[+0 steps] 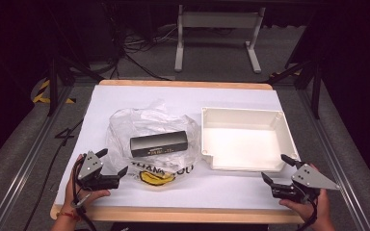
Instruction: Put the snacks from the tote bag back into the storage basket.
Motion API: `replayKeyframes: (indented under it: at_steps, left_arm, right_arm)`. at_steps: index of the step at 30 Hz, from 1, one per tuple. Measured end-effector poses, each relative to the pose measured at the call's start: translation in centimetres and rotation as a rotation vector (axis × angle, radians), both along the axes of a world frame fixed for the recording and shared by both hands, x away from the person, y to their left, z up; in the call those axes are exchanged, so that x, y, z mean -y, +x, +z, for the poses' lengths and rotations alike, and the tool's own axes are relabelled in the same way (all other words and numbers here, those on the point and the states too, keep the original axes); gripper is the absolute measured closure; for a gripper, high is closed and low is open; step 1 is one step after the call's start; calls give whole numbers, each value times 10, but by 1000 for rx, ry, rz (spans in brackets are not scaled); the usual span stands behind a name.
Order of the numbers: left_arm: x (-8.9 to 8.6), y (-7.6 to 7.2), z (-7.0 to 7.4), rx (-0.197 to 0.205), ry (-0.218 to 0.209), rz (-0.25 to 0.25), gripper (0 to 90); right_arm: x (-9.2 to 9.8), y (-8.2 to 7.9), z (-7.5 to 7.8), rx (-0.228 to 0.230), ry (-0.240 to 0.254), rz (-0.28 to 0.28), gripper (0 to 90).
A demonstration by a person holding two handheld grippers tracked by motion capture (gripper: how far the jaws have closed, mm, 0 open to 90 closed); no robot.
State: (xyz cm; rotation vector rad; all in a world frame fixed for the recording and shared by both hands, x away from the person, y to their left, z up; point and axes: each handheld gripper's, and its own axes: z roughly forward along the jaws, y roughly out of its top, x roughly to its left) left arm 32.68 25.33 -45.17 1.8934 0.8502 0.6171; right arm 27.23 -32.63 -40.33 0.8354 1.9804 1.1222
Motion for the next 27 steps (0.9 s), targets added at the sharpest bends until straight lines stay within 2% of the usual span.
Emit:
replayKeyframes:
  at_steps: [7,13,17,22,27]
  left_arm:
    - [-5,0,-1,-7,-7,17,60]
    - [-7,0,0,-7,-13,17,59]
    - [-7,0,0,-7,-10,20,57]
    - [-7,0,-1,-13,-5,23,57]
    - [-6,1,-1,-17,-2,19,57]
  right_arm:
    - [-18,9,1,-34,-18,73,157]
    - [-39,17,9,-28,-56,141,188]
    - [-51,26,11,-33,-79,170,203]
    - [-65,38,12,-41,-71,209,223]
    - [-83,52,10,-70,-93,259,252]
